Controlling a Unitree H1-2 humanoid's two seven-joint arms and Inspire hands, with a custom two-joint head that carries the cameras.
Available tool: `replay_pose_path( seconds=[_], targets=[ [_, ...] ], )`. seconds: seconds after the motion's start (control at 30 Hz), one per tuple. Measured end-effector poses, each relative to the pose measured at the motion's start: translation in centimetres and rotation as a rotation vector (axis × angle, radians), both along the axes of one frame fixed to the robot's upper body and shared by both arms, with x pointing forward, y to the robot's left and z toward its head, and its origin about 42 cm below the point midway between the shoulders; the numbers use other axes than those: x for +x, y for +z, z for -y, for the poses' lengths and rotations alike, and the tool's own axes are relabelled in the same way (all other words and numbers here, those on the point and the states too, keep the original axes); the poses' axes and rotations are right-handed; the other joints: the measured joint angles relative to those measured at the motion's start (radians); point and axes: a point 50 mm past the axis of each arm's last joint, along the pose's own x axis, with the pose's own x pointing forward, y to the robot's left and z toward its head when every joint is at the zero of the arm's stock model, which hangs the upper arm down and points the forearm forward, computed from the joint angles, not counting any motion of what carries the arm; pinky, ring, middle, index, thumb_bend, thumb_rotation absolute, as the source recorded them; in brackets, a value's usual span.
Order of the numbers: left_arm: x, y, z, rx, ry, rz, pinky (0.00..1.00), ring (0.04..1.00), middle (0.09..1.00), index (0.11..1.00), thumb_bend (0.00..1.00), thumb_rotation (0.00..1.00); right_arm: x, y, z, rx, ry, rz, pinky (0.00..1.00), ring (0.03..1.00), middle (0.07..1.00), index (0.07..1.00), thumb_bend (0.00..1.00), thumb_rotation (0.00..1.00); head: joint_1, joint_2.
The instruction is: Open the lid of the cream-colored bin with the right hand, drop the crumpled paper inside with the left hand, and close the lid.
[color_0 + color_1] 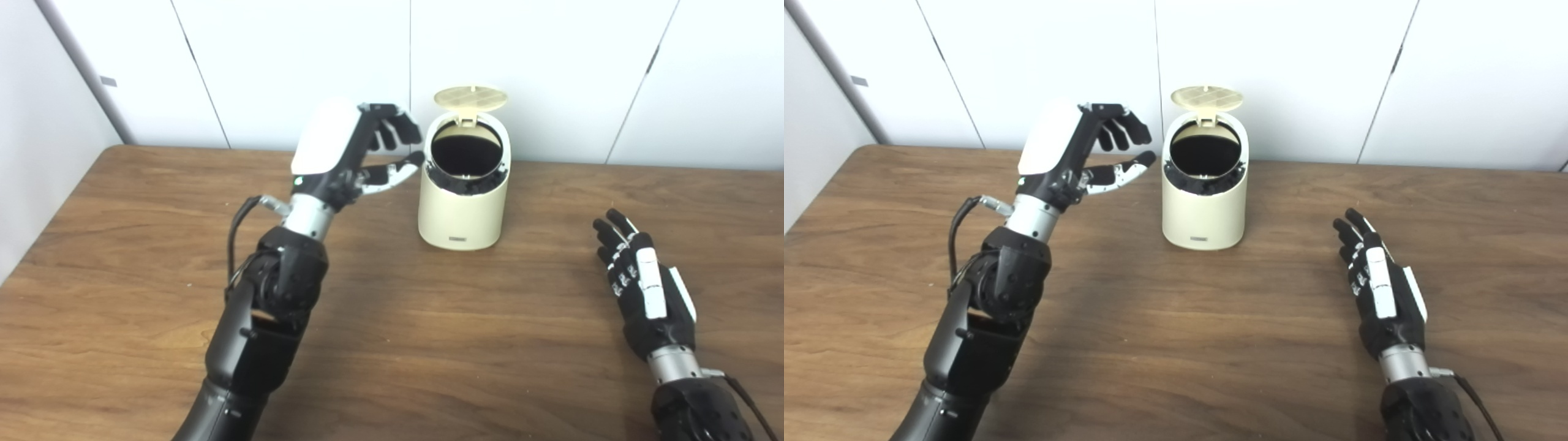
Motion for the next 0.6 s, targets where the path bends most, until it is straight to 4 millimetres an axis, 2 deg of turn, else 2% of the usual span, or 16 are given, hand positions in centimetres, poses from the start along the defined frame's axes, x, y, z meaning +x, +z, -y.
replay_pose_path(
  seconds=[0.2, 0.3, 0.43, 0.6],
  targets=[
    [-0.8, -1.1, -1.3, -0.116, 0.042, -0.070, 0.32, 0.443, 0.502, 0.447, 0.47, 0.00, 0.0, 0.0, 0.0, 0.003, -0.002, -0.001, 0.99, 0.954, 0.884, 0.873, 0.50, 0.86, 0.000, 0.000],
    [-1.2, -1.6, -2.4, -0.231, 0.080, -0.101, 0.32, 0.447, 0.504, 0.439, 0.47, 0.00, 0.0, 0.0, 0.1, 0.004, -0.001, -0.005, 0.97, 0.949, 0.882, 0.873, 0.51, 0.86, 0.008, 0.008],
    [-2.2, -3.8, -3.1, -0.372, 0.149, -0.177, 0.39, 0.463, 0.495, 0.447, 0.48, 0.00, 0.0, 0.1, 0.0, 0.004, 0.002, -0.014, 0.97, 0.952, 0.884, 0.872, 0.52, 0.86, 0.006, 0.014],
    [-3.2, -5.8, -3.6, -0.412, 0.192, -0.260, 0.38, 0.450, 0.503, 0.470, 0.48, 0.00, 0.0, 0.3, 0.0, 0.001, 0.004, -0.010, 0.98, 0.961, 0.895, 0.878, 0.54, 0.91, 0.002, 0.018]
  ],
)
